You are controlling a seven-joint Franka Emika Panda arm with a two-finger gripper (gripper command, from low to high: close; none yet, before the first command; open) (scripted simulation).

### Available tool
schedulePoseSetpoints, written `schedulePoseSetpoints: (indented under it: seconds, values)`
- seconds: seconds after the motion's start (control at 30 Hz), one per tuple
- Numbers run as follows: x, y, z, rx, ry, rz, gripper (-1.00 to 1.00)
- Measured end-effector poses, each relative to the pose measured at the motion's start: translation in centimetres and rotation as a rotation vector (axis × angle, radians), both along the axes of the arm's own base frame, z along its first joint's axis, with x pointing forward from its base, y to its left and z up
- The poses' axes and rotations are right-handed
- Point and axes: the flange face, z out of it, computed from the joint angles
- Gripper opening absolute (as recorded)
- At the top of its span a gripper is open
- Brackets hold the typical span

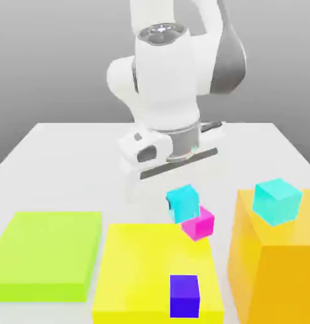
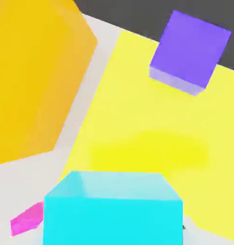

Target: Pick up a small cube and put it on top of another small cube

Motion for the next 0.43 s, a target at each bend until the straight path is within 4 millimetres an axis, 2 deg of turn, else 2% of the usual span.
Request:
schedulePoseSetpoints:
  seconds: [0.1,0.13,0.3,0.33,0.43]
  values:
    - [-3.3,2.3,0.5,-0.055,-0.021,0.017,-1.0]
    - [-3.9,2.7,0.1,-0.068,-0.026,0.02,-1.0]
    - [-4.5,3.0,-4.9,-0.083,-0.032,0.022,-1.0]
    - [-4.5,3.0,-5.7,-0.083,-0.032,0.022,1.0]
    - [-4.5,3.0,-5.7,-0.083,-0.032,0.022,1.0]
